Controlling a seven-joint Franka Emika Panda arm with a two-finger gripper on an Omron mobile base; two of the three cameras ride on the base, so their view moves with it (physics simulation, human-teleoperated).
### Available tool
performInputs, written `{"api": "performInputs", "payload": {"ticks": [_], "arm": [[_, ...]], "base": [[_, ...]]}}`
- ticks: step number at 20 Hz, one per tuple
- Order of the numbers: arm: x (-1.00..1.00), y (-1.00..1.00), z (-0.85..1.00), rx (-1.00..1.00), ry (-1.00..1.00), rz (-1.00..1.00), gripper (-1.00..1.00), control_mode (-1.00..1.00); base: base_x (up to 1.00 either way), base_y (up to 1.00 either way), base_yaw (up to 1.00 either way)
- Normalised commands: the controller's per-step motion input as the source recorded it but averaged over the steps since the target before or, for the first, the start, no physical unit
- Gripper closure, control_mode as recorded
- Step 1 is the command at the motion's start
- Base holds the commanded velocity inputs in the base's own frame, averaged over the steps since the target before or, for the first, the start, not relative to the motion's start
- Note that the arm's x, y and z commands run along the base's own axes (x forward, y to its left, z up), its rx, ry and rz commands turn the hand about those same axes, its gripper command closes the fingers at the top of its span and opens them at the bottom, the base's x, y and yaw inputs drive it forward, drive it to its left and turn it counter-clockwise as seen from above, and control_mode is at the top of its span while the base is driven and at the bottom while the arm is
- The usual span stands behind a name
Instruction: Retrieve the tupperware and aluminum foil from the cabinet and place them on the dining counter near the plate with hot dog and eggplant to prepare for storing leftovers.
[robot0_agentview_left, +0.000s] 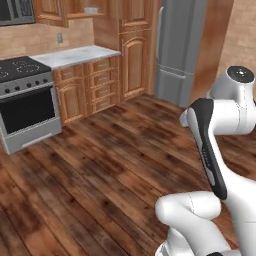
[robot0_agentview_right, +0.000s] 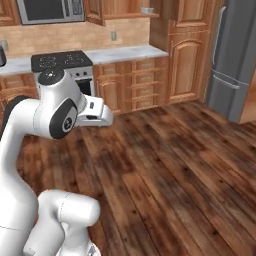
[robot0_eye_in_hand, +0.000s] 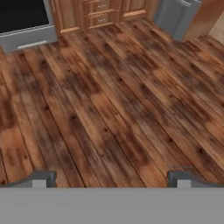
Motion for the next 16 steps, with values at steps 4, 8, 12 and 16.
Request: {"api": "performInputs", "payload": {"ticks": [4, 8, 12, 16], "arm": [[0.0, 0.0, 0.0, 0.0, 0.0, 0.0, -1.0, 1.0], [0.0, 0.0, 0.0, 0.0, 0.0, 0.0, -1.0, 1.0], [0.0, 0.0, 0.0, 0.0, 0.0, 0.0, -1.0, 1.0], [0.0, 0.0, 0.0, 0.0, 0.0, 0.0, -1.0, 1.0]], "base": [[1.0, -0.51, 0.15], [1.0, -0.32, 0.2], [1.0, -0.25, 0.23], [1.0, -0.31, 0.22]]}}
